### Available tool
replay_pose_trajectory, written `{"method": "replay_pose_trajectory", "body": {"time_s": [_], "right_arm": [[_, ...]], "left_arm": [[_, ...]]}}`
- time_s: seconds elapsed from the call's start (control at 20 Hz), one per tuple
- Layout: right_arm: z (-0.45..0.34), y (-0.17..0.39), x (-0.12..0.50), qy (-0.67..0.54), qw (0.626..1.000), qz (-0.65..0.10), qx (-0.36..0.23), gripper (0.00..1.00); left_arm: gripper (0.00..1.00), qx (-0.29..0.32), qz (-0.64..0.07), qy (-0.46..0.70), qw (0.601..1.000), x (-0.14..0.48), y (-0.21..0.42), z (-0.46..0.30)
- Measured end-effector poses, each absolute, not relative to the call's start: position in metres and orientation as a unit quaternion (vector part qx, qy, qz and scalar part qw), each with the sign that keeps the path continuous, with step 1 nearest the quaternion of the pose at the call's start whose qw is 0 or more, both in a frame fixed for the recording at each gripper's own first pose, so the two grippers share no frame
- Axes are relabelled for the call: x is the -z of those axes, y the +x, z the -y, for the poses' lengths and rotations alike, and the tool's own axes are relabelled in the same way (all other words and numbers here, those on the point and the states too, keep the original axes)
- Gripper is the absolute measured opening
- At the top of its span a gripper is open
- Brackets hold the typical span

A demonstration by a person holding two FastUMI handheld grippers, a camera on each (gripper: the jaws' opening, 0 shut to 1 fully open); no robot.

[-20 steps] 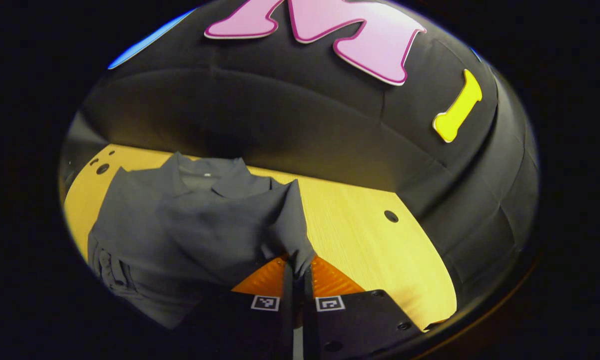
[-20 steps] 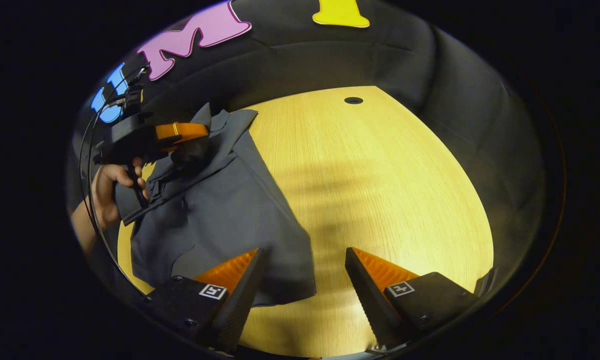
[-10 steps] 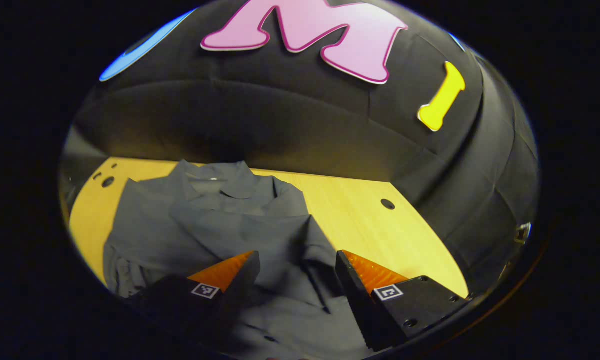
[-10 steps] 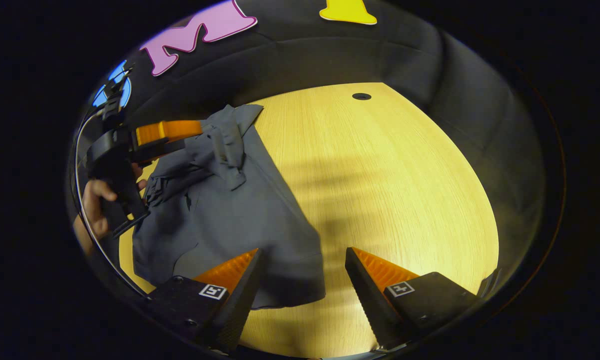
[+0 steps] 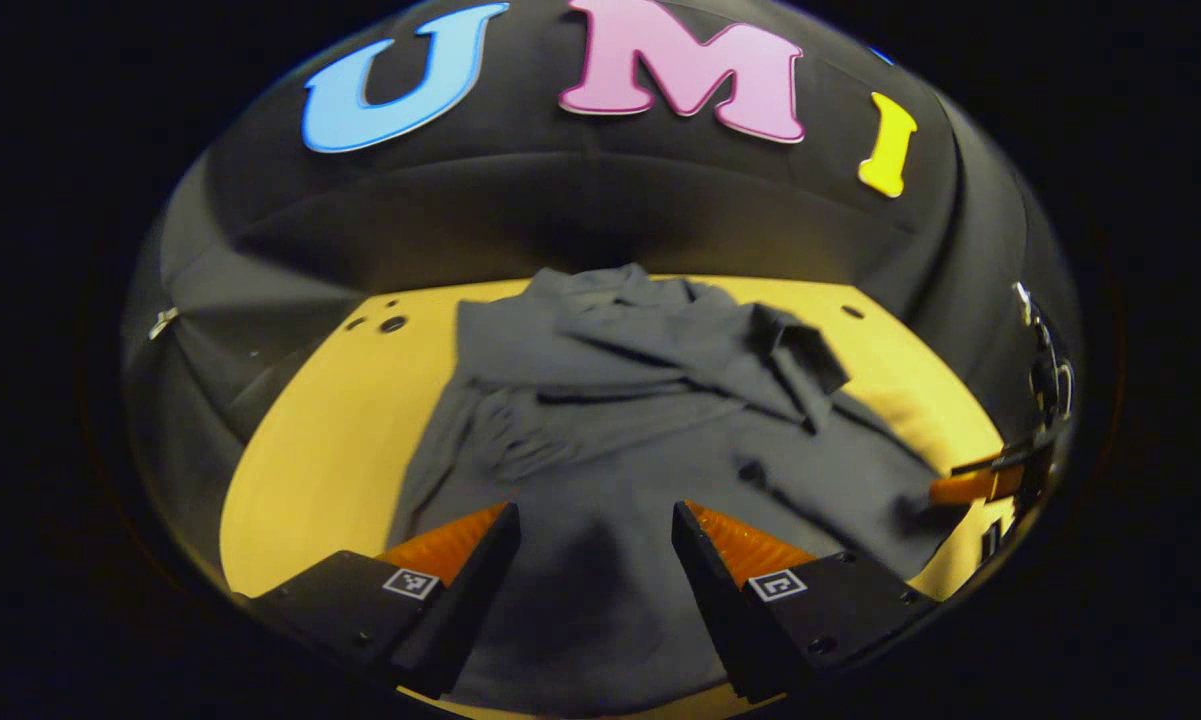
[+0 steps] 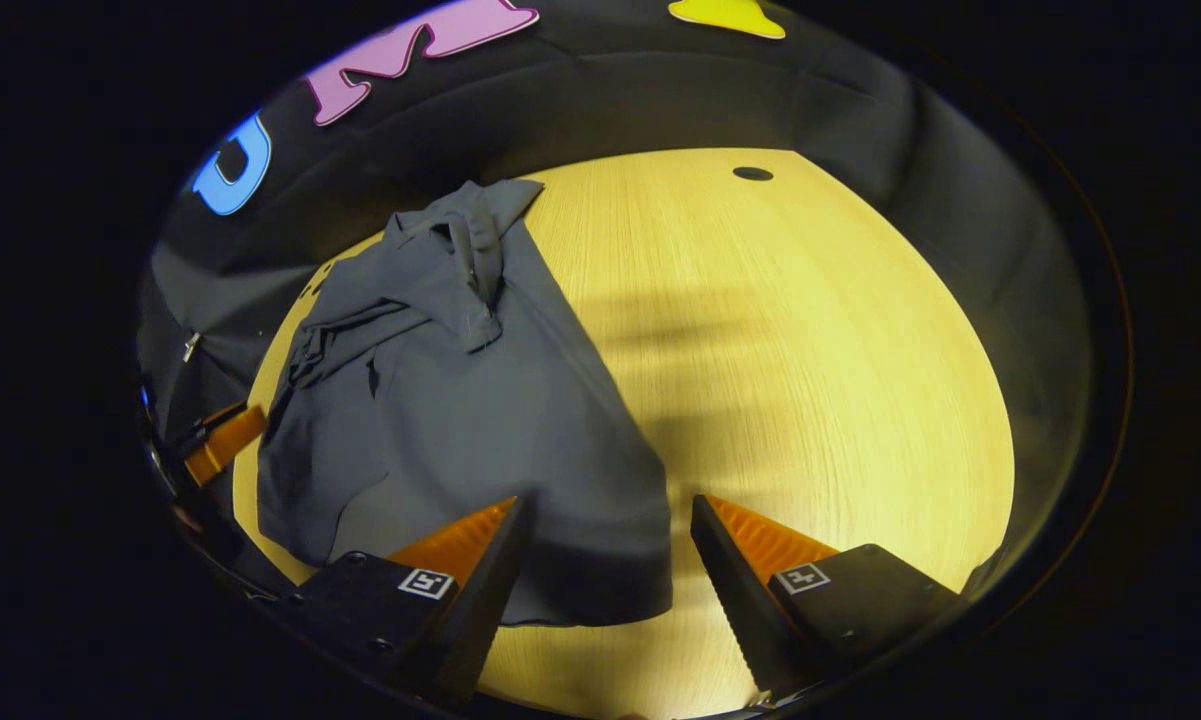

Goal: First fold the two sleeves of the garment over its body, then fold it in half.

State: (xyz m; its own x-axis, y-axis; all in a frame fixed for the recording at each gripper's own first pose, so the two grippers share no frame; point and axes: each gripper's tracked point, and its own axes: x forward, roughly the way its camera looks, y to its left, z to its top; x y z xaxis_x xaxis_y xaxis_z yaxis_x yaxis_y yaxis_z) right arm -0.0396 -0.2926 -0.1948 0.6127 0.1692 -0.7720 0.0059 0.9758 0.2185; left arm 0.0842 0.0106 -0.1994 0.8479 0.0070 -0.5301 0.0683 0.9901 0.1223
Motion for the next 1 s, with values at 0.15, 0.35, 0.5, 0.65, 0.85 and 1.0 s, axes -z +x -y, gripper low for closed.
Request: {"method": "replay_pose_trajectory", "body": {"time_s": [0.15, 0.35, 0.5, 0.65, 0.85, 1.0], "right_arm": [[0.287, -0.041, 0.2, 0.103, 0.889, -0.444, -0.053, 1.0], [0.267, -0.048, 0.198, 0.114, 0.879, -0.457, -0.075, 0.99], [0.24, -0.052, 0.198, 0.121, 0.87, -0.468, -0.097, 0.99], [0.212, -0.058, 0.2, 0.104, 0.862, -0.48, -0.128, 0.99], [0.192, -0.066, 0.203, 0.053, 0.859, -0.485, -0.154, 0.99], [0.185, -0.069, 0.208, 0.003, 0.859, -0.486, -0.159, 0.99]], "left_arm": [[0.96, -0.047, -0.307, 0.032, 0.95, 0.222, 0.043, -0.066], [0.96, -0.099, -0.331, 0.001, 0.938, 0.244, 0.007, -0.107], [0.96, -0.113, -0.341, -0.019, 0.933, 0.257, 0.001, -0.113], [0.96, -0.109, -0.349, -0.021, 0.93, 0.263, -0.001, -0.111], [0.96, -0.093, -0.36, -0.004, 0.928, 0.269, -0.003, -0.107], [0.97, -0.093, -0.362, 0.002, 0.928, 0.27, 0.001, -0.105]]}}
